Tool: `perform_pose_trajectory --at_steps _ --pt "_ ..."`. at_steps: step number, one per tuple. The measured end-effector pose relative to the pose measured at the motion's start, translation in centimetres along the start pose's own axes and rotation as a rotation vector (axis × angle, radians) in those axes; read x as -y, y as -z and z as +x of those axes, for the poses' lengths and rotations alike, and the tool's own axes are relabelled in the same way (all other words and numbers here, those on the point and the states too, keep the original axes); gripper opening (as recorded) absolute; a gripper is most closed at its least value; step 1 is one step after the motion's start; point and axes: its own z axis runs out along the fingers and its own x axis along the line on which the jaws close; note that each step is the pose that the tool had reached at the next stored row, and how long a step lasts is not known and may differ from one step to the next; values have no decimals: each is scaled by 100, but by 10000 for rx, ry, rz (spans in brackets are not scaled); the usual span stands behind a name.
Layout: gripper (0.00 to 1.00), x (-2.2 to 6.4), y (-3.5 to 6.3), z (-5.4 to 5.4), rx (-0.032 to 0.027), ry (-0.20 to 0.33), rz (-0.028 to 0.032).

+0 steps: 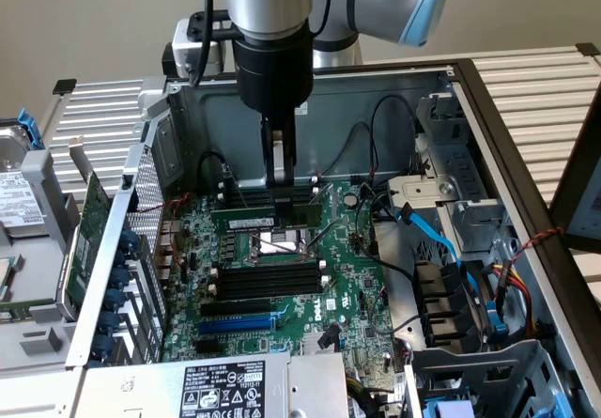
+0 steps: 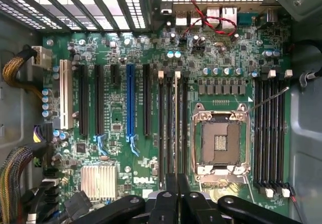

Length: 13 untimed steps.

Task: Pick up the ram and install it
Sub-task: 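Insert the ram into the slot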

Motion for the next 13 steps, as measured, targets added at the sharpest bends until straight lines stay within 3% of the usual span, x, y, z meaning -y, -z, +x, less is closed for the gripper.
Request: perform_pose_trajectory --at_steps 13 --pt "12 -14 -159 27 32 -10 8"
